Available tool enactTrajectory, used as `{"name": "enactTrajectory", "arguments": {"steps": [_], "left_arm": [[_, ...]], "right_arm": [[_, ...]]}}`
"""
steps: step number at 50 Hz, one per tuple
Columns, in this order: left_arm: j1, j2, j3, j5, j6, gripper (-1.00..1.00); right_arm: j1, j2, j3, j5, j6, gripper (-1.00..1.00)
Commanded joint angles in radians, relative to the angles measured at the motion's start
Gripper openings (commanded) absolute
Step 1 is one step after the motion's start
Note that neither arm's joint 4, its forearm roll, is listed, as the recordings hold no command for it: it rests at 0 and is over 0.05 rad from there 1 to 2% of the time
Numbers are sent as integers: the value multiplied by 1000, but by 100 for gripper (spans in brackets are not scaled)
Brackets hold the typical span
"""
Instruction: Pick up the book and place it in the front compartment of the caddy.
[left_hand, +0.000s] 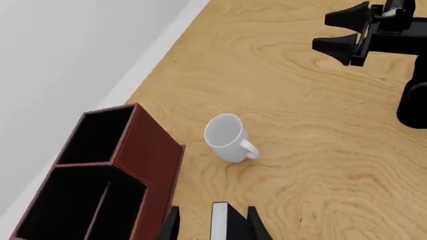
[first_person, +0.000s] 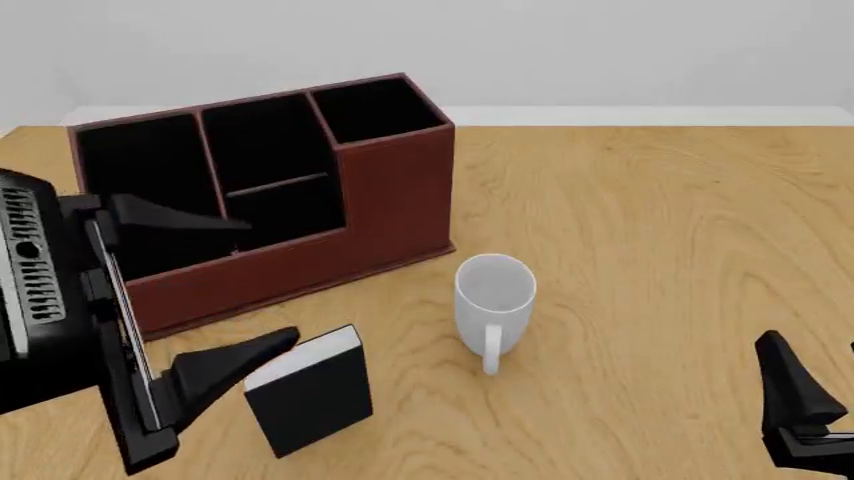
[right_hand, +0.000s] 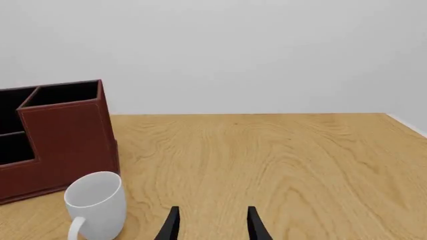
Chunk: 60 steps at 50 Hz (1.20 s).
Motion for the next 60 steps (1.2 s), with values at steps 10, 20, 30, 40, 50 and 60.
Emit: {"name": "enactTrajectory", "arguments": {"steps": [10,20,30,40,50,60], "left_arm": [[-62,199,1,22,-15,100],[-26,210,61,-41,49,100],[-26,238,115,-91,41,100],[26,270,166,-156,61,100],[75,265,192,-178,96,100],[98,267,215,-196,100,100]], "right_arm": [[0,-1,0,1,0,100],[0,-1,0,1,0,100],[0,0,-1,0,0,100],[0,1,-1,0,0,100],[0,1,-1,0,0,100],[0,1,-1,0,0,100]]}}
